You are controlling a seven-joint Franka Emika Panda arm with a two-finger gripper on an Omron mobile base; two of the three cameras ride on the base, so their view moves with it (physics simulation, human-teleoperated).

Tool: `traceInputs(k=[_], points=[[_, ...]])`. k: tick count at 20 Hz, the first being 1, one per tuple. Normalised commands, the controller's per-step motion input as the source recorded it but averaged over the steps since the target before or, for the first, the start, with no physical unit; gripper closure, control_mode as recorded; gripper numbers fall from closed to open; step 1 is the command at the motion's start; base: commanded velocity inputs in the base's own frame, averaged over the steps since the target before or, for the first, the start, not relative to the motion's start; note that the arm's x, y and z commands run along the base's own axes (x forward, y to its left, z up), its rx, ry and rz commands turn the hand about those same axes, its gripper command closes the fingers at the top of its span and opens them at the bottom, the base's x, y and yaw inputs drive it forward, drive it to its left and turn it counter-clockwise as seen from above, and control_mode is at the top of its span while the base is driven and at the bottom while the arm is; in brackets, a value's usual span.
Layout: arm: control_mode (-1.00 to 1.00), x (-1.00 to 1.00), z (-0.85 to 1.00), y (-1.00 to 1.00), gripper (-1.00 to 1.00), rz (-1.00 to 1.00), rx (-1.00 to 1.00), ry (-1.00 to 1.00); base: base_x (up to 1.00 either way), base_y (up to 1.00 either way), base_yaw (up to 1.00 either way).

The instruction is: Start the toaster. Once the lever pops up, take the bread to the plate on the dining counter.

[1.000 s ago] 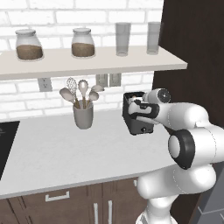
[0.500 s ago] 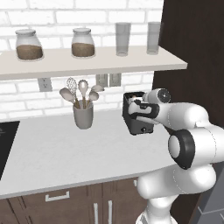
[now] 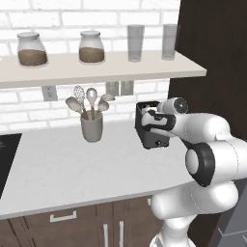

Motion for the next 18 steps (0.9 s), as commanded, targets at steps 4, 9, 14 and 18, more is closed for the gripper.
traceInputs(k=[4,9,14,18], points=[[-1.0,0.0,0.0,0.0,-1.0,0.0,0.0,0.0,0.0,0.0,0.0],[-1.0,0.0,0.0,0.0,-1.0,0.0,0.0,0.0,0.0,0.0,0.0],[-1.0,0.0,0.0,0.0,-1.0,0.0,0.0,0.0,0.0,0.0,0.0],[-1.0,0.0,0.0,0.0,-1.0,0.0,0.0,0.0,0.0,0.0,0.0]])
